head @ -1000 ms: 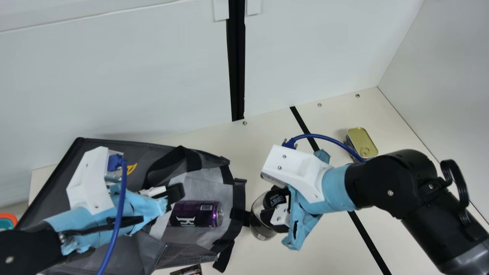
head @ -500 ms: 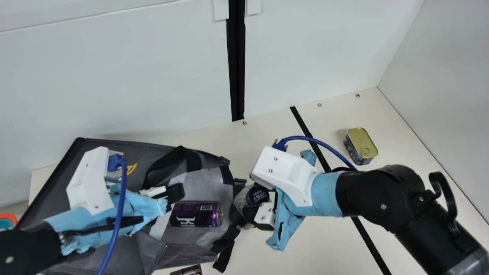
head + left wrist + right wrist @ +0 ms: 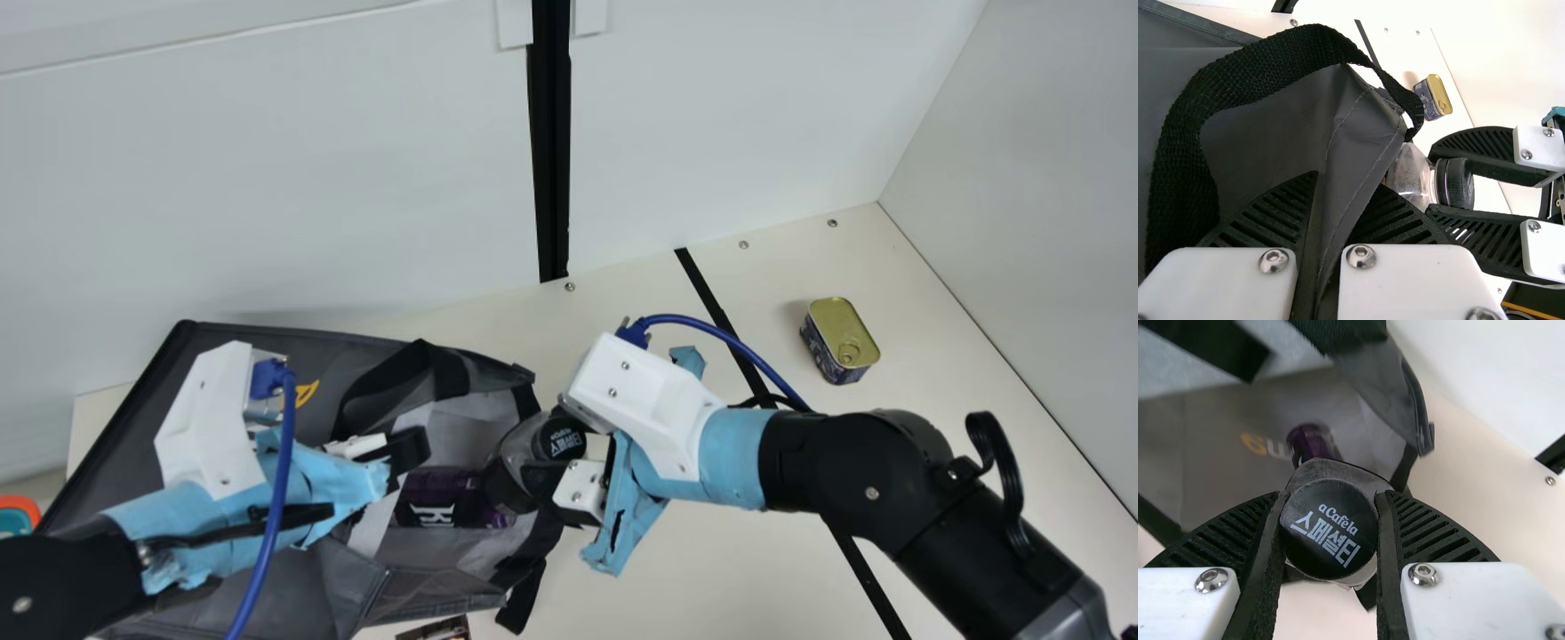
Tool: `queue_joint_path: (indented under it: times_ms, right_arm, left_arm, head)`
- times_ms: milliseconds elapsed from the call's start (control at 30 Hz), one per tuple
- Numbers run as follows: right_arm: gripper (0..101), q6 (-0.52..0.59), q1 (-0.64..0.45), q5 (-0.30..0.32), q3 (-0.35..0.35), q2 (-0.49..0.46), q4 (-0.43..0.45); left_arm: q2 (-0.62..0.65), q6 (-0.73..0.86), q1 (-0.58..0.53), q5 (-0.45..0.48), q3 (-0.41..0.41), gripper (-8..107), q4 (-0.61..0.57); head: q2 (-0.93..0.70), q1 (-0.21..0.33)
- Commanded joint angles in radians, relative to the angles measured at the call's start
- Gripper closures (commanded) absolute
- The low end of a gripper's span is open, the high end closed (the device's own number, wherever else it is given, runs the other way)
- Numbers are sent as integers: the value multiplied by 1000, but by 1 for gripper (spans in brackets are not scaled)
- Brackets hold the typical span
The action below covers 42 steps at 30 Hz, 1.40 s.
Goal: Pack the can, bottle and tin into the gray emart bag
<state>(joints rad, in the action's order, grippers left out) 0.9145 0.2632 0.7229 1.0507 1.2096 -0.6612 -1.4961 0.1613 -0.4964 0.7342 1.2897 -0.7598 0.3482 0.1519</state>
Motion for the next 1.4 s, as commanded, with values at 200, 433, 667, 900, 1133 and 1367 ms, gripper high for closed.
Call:
queue_joint_path:
  times_ms: [200, 433, 667, 900, 1133, 1367]
  right_arm:
    - [101, 76, 25, -91, -42, 11, -154]
    - [101, 155, 57, -159, -84, 31, -281]
    - [101, 237, 84, -208, -112, 67, -408]
    - [101, 318, 100, -232, -117, 115, -529]
    - [101, 399, 104, -234, -115, 166, -631]
    - [101, 474, 105, -225, -115, 215, -715]
  left_arm:
    - [0, 0, 0, 0, 0, 89, 0]
    - [0, 0, 0, 0, 0, 89, 0]
    - [0, 0, 0, 0, 0, 89, 0]
    - [0, 0, 0, 0, 0, 89, 0]
    - [0, 0, 0, 0, 0, 89, 0]
    - [0, 0, 0, 0, 0, 89, 0]
  head:
    - [1, 23]
    - [1, 23]
    - [1, 23]
    - [1, 23]
    - [1, 23]
    - [1, 23]
